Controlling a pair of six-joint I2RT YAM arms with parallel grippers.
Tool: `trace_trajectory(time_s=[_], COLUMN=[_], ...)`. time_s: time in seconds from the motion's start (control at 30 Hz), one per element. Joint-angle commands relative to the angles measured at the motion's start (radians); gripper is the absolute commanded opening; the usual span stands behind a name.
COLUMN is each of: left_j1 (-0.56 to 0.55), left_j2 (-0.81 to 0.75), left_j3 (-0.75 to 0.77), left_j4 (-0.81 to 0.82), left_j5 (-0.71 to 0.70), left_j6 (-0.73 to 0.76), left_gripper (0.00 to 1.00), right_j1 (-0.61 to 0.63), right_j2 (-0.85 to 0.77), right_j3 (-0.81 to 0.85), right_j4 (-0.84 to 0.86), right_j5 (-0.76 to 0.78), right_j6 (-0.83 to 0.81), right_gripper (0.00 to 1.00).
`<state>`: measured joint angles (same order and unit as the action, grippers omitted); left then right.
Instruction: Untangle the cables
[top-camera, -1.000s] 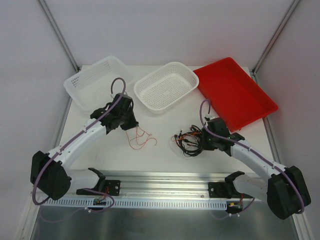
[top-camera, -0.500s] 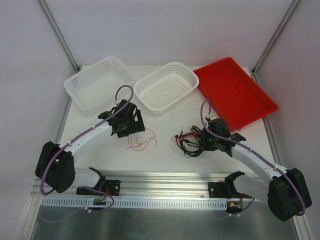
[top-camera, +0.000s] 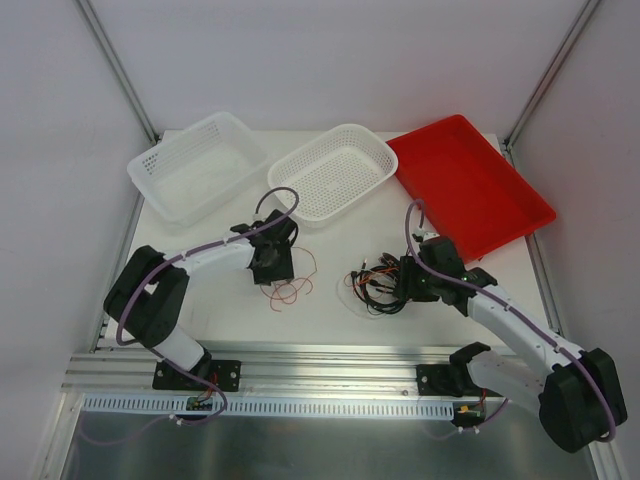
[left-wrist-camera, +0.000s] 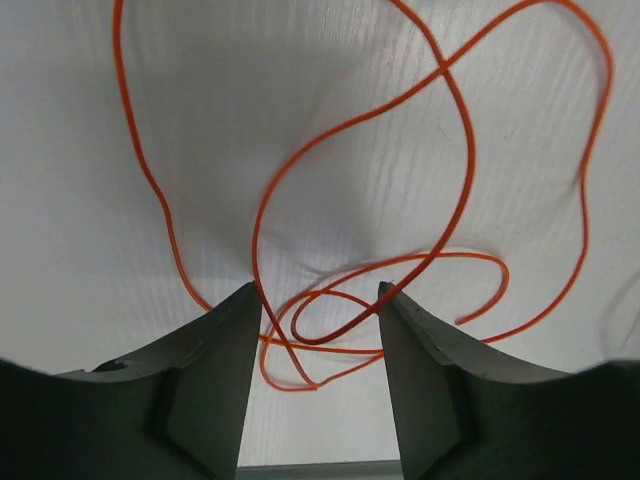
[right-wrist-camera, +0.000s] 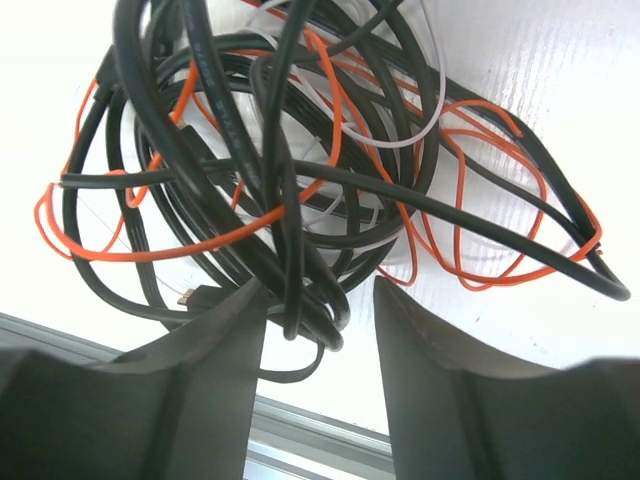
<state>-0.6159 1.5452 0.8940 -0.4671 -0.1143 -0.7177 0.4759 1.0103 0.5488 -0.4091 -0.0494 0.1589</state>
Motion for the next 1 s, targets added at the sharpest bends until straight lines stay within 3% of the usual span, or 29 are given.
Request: trace_trajectory(time_s=[0.0,0.07,0.1,0.2,0.37,0.53,0.73,0.97], left_j1=[-0.01,-0.019,-0.021,-0.03,-0.03,-0.028,-0.027,-0.002], left_j2=[0.047,0.065,0.066,0.038,-0.068,-0.172,-0.237,-0.128], left_j3=[0.051,0.068,0.072,0.092,0.129,0.259,0.502,0.854], left_j4=[0.015,0.013,0.013,0.012,-0.001,-0.051,-0.111,-0.14], left_j5=[-0.042,-0.042,-0.044,-0.058,-0.088,-0.113,-0.113,-0.067], left_j6=[0.012,0.014,0.015,0.026,0.066,0.107,0.165,0.221], left_gripper=[0.48,0.34,0.18,0.0,0.0,0.0,0.0,0.0], right_j1=[0.001,0.003,0.001,0.001,0.001,0.0,0.0,0.001], right_j2=[-0.032,-0.041,-0.045,-0.059,-0.087,-0.122,-0.183,-0.24], right_j3=[0.045,0.048,0.046,0.049,0.068,0.108,0.146,0.186], right_j4=[-0.022,-0.03,-0.033,-0.045,-0.076,-0.126,-0.178,-0.224], right_j5=[-0.003,0.0,0.005,0.011,0.028,0.043,0.083,0.085], right_j6=[-0.019,-0.021,-0.025,-0.027,-0.038,-0.056,-0.079,-0.091], right_gripper=[0.53,0.58,0.6,0.66,0.82,0.94,0.99,1.0])
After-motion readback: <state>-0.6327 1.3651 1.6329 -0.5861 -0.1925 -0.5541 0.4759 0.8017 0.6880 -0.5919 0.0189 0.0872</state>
